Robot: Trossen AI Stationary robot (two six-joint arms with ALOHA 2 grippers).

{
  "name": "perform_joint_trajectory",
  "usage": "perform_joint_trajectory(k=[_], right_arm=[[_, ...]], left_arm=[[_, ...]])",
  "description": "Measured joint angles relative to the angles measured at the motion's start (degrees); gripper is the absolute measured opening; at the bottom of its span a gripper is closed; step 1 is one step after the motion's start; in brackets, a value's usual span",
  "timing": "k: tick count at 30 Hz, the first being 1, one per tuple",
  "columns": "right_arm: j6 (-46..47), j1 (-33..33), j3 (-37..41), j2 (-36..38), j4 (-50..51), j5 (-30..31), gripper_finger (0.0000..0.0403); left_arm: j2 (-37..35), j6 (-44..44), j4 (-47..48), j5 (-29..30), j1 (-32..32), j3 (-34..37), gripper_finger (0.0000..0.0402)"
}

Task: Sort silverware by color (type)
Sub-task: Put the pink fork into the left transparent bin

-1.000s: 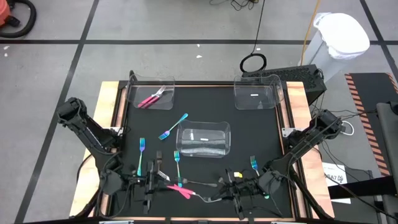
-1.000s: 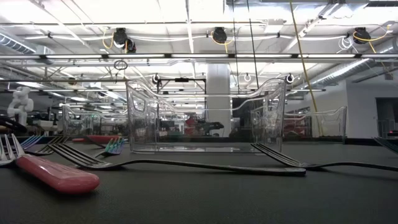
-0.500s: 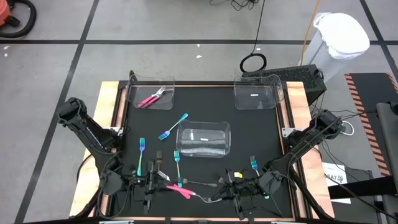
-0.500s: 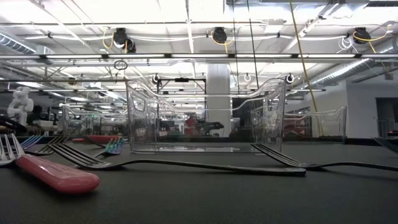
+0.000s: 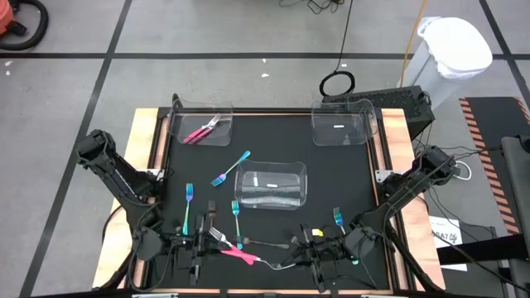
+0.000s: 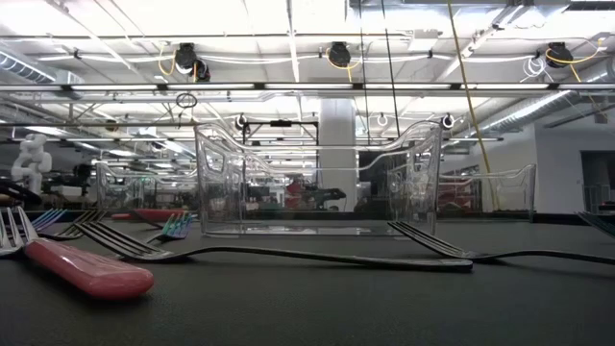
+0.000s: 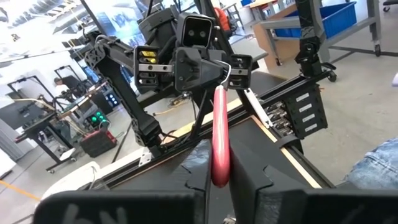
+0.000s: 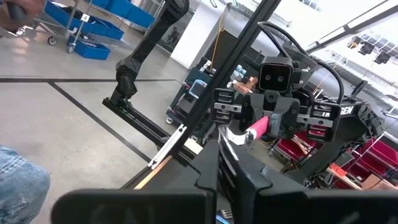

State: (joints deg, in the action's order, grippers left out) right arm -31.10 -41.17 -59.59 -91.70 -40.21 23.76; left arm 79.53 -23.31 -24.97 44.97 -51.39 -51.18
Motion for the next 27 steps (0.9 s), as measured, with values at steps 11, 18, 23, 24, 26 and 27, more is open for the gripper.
perform_joint_trajectory(k=[11, 18, 23, 24, 26, 27], right_arm=[[3.5, -0.2, 0.0, 0.0, 0.8, 3.5, 0.0101], [6.3, -1.4, 0.0, 0.0, 4.8, 14.0, 0.0154], [9.0, -3.0, 0.0, 0.0, 9.5, 21.7, 0.0176], [9.5, -3.3, 0.0, 0.0, 10.4, 22.3, 0.0177], [10.3, -4.2, 0.0, 0.0, 11.7, 23.1, 0.0178], [10.7, -4.6, 0.0, 0.0, 12.2, 23.6, 0.0177]], left_arm=[[0.0, 0.0, 0.0, 0.5, 0.0, 0.0, 0.0029], [0.0, -1.5, 1.3, 1.2, 0.0, 0.0, 0.0029], [0.0, -1.6, 2.6, 2.2, 0.1, 0.0, 0.0029], [0.0, -1.6, 2.9, 2.3, 0.1, 0.0, 0.0029], [0.0, -2.7, 3.2, 2.3, 0.1, 0.0, 0.0029], [0.0, -3.3, 3.2, 2.3, 0.1, 0.0, 0.0029]])
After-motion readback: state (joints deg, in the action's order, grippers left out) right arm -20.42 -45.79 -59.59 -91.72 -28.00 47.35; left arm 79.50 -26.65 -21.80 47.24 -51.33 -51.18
